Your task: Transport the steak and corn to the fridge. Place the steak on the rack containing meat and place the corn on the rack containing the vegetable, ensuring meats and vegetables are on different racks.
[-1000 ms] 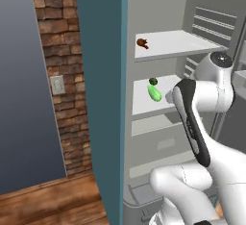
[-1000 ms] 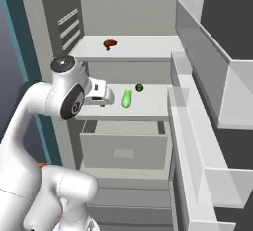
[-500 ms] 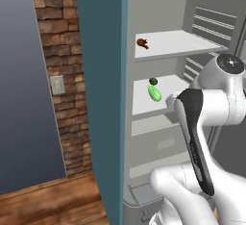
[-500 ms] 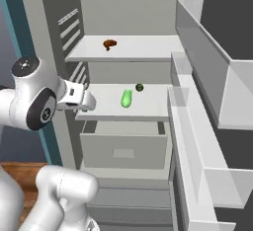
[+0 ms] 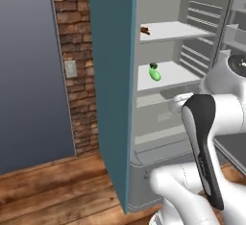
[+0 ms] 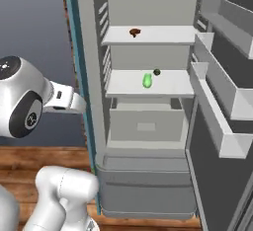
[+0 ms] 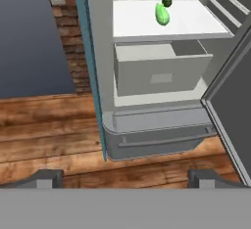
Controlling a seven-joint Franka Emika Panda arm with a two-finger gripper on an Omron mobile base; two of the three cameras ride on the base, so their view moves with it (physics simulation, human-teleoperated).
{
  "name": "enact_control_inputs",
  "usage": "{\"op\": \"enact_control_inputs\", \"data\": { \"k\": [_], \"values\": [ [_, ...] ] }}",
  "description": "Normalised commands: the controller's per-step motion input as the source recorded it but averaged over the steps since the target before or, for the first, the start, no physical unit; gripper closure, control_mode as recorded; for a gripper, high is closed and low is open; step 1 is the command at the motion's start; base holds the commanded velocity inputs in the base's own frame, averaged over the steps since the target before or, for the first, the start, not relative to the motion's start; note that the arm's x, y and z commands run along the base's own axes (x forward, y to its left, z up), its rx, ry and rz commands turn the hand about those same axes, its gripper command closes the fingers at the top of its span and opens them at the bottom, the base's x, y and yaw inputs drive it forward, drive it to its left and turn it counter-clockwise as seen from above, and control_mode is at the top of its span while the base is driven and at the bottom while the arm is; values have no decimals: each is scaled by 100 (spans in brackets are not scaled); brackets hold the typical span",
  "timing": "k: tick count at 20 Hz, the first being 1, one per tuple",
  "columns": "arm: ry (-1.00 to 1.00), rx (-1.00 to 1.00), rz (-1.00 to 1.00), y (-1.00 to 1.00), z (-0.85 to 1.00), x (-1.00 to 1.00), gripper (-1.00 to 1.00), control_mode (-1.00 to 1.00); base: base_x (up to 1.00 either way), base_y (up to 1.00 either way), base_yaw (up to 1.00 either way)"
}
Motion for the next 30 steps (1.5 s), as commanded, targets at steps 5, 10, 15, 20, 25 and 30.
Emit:
{"op": "enact_control_inputs", "data": {
  "k": [5, 10, 15, 20, 25, 30],
  "values": [
    [0, 0, 0, 0, 0, 0, -100, 100, -100, 100, -4],
    [0, 0, 0, 0, 0, 0, -100, 100, -100, 80, -31],
    [0, 0, 0, 0, 0, 0, -100, 100, -17, 25, -96],
    [0, 0, 0, 0, 0, 0, -100, 100, -58, -18, -70],
    [0, 0, 0, 0, 0, 0, -100, 100, -100, -91, -31],
    [0, 0, 0, 0, 0, 0, -100, 100, -100, -34, -44]
  ]
}}
